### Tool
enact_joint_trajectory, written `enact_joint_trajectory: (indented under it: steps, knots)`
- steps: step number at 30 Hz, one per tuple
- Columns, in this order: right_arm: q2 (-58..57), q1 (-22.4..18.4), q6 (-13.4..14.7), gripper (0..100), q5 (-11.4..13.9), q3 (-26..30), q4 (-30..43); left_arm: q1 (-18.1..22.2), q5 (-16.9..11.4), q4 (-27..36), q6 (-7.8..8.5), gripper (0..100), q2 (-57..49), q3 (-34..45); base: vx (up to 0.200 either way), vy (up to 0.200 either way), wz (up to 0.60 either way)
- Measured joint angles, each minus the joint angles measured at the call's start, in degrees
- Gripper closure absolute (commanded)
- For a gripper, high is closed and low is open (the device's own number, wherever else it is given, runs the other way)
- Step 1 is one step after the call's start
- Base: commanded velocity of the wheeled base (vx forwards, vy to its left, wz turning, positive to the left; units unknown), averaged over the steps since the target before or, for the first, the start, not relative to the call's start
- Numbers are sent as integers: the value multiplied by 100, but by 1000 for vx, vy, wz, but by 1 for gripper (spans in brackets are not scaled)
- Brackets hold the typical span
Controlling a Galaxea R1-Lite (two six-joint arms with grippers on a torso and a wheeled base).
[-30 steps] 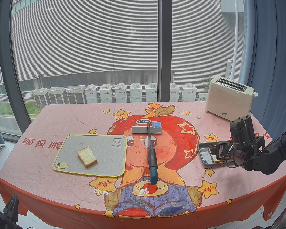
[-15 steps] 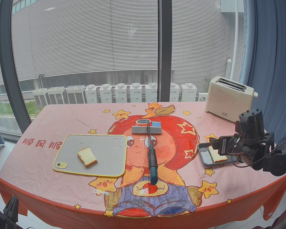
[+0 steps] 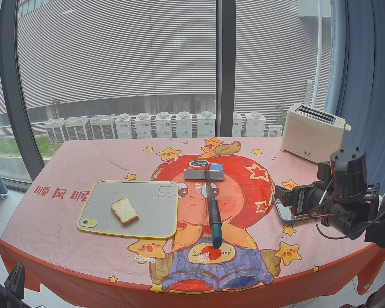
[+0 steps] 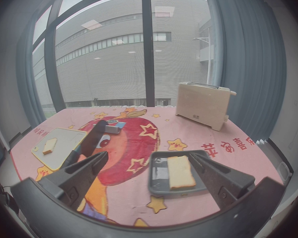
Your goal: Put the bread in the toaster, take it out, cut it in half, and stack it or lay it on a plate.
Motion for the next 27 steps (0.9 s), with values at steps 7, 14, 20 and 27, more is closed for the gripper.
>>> enact_joint_trajectory:
  steps: [7,14,20,27]
  knots:
    - [-83,151,-33,0,7,91,-15,0,2,0,0,100,0,0,0,200,0]
    - [-96,199,-33,0,9,122,-17,2,4,0,0,100,0,0,0,200,0]
    - [-85,276,-35,0,9,160,-39,-2,2,0,4,100,0,0,0,33,0]
    - [-77,330,-28,0,5,179,-50,0,4,0,4,100,0,0,0,0,0]
